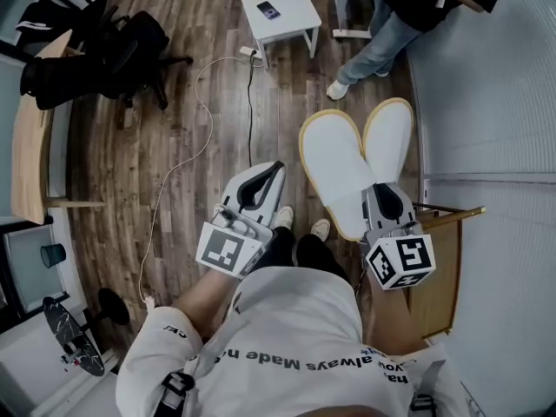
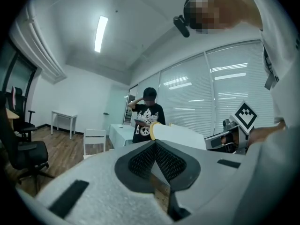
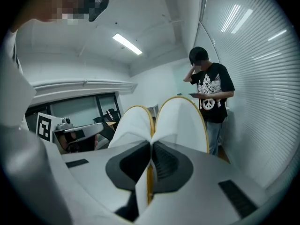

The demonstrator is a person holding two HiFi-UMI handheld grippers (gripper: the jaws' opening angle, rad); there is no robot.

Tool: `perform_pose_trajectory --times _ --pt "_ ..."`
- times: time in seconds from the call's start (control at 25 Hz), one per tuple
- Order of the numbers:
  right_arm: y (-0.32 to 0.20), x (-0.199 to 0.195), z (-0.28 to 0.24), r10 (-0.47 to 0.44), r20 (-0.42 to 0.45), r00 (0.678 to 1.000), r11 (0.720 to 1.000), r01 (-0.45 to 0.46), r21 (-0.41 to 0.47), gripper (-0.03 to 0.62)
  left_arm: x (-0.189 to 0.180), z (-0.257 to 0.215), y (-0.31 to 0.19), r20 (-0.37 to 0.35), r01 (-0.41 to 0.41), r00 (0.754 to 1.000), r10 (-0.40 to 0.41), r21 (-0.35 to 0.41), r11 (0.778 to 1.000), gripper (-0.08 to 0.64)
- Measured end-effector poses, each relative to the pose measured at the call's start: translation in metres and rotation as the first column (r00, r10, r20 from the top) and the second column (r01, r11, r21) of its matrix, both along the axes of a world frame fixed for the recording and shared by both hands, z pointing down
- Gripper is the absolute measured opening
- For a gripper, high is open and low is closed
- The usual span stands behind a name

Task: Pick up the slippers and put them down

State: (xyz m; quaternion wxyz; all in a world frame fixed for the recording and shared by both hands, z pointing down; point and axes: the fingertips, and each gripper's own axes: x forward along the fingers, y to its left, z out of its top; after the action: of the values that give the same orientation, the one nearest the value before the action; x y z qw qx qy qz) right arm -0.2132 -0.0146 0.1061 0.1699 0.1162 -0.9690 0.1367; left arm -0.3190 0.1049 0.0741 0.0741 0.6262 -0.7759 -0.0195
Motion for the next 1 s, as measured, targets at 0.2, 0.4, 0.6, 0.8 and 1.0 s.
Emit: perform_pose_trajectory --times 0.2,0.4,0.6,0.8,1.0 --pt "-0.016 -0.014 0.068 -0.006 -0.029 1.0 1.0 0.006 0.0 0.021 -0.006 0.07 -0.023 0.031 -0.047 0.998 0.048 -0.047 0.998 0.011" --pt "-0.022 -0.015 0.157 -0.016 -0.076 0.997 0.999 0.014 -0.034 0.021 -0.004 0.15 -0.036 0.013 -0.083 0.996 0.084 -0.088 0.993 0.011" --pt "-0.022 -0.012 0.235 -0.022 -0.109 0.994 0.997 0.014 -0.073 0.021 0.008 0.229 -0.04 -0.056 -0.142 0.989 0.136 -0.131 0.981 0.011" --pt "-0.027 -0.01 0.322 -0.011 -0.151 0.988 0.995 -0.005 -0.101 0.021 0.006 0.312 -0.039 -0.123 -0.157 0.983 0.138 -0.156 0.975 0.011" --pt "-0.026 0.0 0.391 -0.013 -0.183 0.983 0.994 -0.008 -0.11 0.021 0.013 0.377 -0.034 -0.067 -0.167 0.985 0.157 -0.198 0.966 0.011"
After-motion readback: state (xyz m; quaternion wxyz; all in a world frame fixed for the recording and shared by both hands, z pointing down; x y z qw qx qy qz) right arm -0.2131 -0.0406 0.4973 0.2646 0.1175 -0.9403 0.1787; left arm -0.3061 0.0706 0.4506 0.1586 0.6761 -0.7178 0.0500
